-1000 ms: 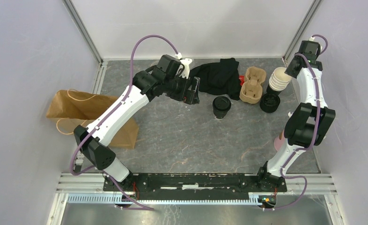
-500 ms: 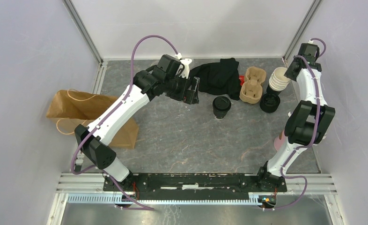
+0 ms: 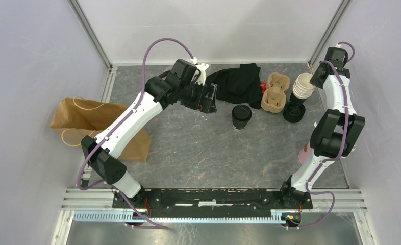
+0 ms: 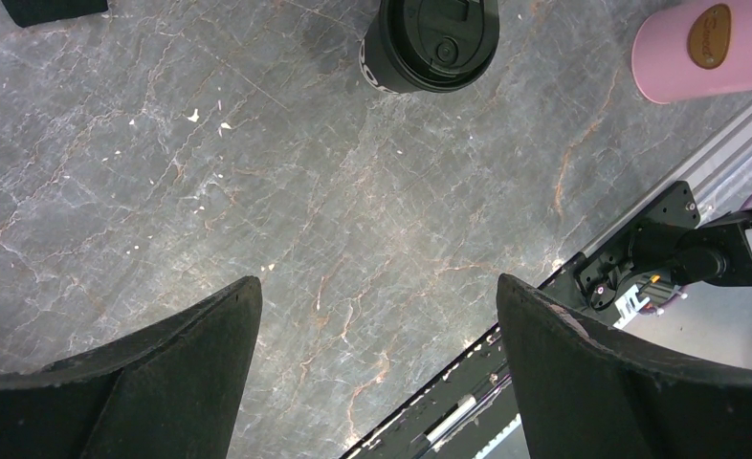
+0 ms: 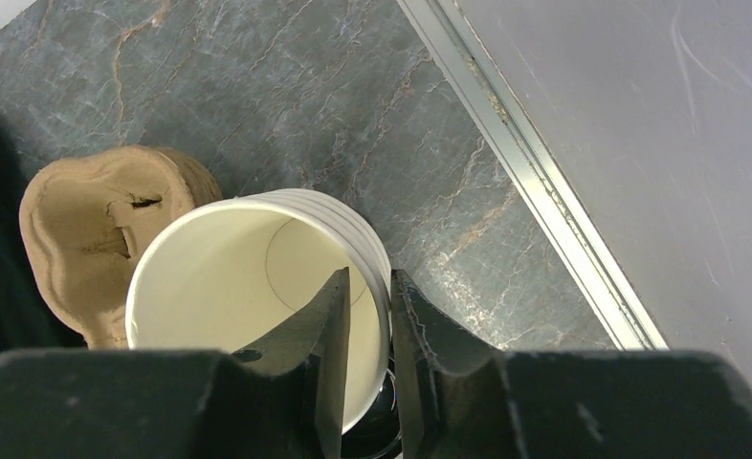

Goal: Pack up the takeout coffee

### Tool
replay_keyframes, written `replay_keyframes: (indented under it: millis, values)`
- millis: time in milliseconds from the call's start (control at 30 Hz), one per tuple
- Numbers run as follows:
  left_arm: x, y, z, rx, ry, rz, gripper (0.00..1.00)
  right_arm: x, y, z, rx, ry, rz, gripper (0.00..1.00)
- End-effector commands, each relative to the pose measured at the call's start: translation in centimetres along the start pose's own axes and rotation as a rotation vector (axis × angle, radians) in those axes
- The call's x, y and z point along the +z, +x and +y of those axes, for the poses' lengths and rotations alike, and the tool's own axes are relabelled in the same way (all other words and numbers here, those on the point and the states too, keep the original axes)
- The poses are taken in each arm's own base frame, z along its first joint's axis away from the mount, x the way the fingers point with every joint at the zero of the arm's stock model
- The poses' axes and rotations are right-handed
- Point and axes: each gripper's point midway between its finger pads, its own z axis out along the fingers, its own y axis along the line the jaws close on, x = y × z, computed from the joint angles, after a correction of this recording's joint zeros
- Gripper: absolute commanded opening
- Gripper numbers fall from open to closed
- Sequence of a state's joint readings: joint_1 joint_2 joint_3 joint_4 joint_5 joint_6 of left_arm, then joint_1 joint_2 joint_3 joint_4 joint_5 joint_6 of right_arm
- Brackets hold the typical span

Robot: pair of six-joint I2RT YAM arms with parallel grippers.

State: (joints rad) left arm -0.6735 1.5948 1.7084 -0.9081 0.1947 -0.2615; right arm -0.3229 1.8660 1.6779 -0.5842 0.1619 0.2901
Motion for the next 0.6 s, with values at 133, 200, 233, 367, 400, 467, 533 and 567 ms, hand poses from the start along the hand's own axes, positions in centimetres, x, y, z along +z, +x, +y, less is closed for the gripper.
replay_keyframes:
  millis: [133, 200, 233, 367, 400, 467, 533, 567]
  values:
    - [-1.4, -1.2, -0.8, 0.05, 0.04, -0.048, 0.98, -1.6, -2.5, 0.1, 0.001, -0.016, -0.066, 0.28]
    - [-1.3, -1.2, -0.8, 0.048, 0.042, -0.046, 0.98, -1.5, -2.3, 0.0, -0.003, -0.012, -0.06, 0.27]
    - [-1.3, -1.2, -0.8, 0.047, 0.043, -0.047, 0.98, -1.5, -2.2, 0.0, -0.004, -0.012, -0.058, 0.26]
    - [-1.4, -1.2, -0.9, 0.049, 0.044, -0.05, 0.98, -1.5, -2.0, -0.2, -0.005, -0.007, -0.056, 0.24]
    - [-1.4, -1.3, -0.9, 0.048, 0.044, -0.051, 0.98, -1.6, -2.1, -0.1, -0.009, -0.006, -0.06, 0.25]
    - [-1.4, -1.2, -0.9, 0.046, 0.044, -0.048, 0.98, -1.9, -2.5, -0.2, -0.014, -0.006, -0.066, 0.26]
    - [-1.4, -1.1, -0.9, 0.045, 0.045, -0.047, 0.98, -2.1, -2.8, -0.2, -0.015, -0.007, -0.074, 0.27]
    - [-1.4, -1.1, -0.9, 0.045, 0.045, -0.047, 0.98, -2.3, -3.0, -0.2, -0.015, -0.007, -0.079, 0.29]
